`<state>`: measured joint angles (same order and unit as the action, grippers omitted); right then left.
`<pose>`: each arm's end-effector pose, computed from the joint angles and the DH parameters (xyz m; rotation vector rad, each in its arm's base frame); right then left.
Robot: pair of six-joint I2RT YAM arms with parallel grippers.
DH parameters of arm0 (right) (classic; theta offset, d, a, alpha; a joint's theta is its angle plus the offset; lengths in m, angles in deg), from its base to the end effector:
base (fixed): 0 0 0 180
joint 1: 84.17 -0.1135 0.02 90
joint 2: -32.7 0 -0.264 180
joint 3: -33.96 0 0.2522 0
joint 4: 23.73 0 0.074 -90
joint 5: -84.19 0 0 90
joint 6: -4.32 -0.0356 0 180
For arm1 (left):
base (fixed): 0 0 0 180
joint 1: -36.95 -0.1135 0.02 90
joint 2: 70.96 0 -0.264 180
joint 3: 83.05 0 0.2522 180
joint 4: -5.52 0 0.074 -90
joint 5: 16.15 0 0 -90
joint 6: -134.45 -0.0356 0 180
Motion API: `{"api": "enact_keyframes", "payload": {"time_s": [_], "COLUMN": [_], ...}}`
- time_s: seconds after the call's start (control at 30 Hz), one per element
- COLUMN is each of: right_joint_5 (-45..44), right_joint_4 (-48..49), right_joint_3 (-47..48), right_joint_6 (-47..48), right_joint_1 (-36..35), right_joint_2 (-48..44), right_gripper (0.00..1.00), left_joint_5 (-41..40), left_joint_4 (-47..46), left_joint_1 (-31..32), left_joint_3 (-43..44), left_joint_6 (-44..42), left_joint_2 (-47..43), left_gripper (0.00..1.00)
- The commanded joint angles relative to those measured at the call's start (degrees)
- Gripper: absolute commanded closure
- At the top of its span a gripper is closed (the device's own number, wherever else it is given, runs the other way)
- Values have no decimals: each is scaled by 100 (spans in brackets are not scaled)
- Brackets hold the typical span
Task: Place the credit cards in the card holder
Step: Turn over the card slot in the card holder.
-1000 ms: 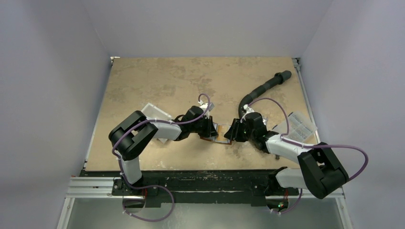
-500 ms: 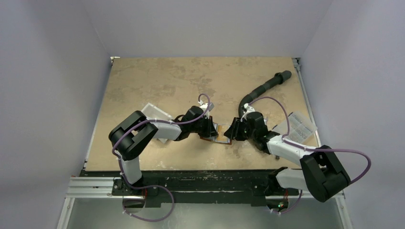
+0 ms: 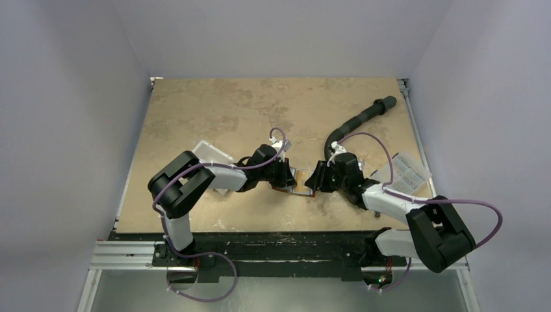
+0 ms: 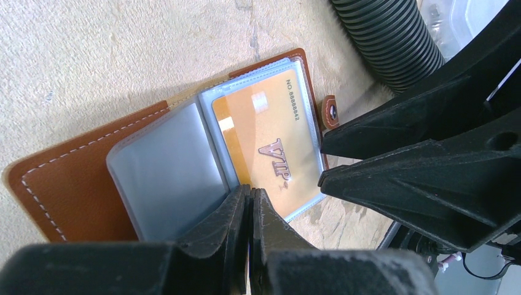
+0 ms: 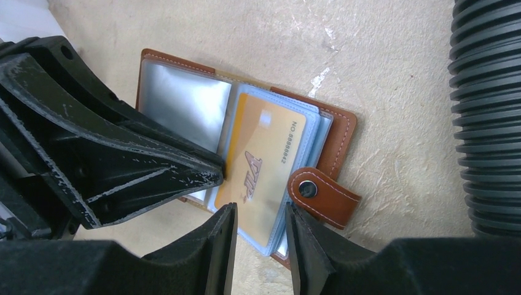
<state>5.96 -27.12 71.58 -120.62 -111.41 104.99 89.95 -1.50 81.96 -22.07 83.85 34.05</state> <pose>0.2037 0.1130 0.1544 0.0400 2.3469 0.7966 0.2448 -0.2588 0.1281 0.2890 2.4102 -1.0646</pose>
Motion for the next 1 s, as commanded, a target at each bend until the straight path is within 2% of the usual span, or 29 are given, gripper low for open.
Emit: {"api": "enact_keyframes", "payload": {"time_s": [0.0,0.67,0.97], "right_joint_5": [83,473,1057], "right_joint_4": [164,584,1475], "right_joint_3": [-19,-102,-427], "right_joint_6": [97,139,-573], "right_joint_1": [26,33,30], "right_joint_2": [100,-18,23], "right_gripper": [58,65,63], "left_joint_5": [-23,38,169], "left_joint_4": [351,336,161], "left_joint_1": [-1,-1,-4], "left_joint_3": [-140,-112,-177], "left_joint_6": [-162,-173,-116], "left_joint_2": [181,199,184], "left_gripper": [100,100,100]}}
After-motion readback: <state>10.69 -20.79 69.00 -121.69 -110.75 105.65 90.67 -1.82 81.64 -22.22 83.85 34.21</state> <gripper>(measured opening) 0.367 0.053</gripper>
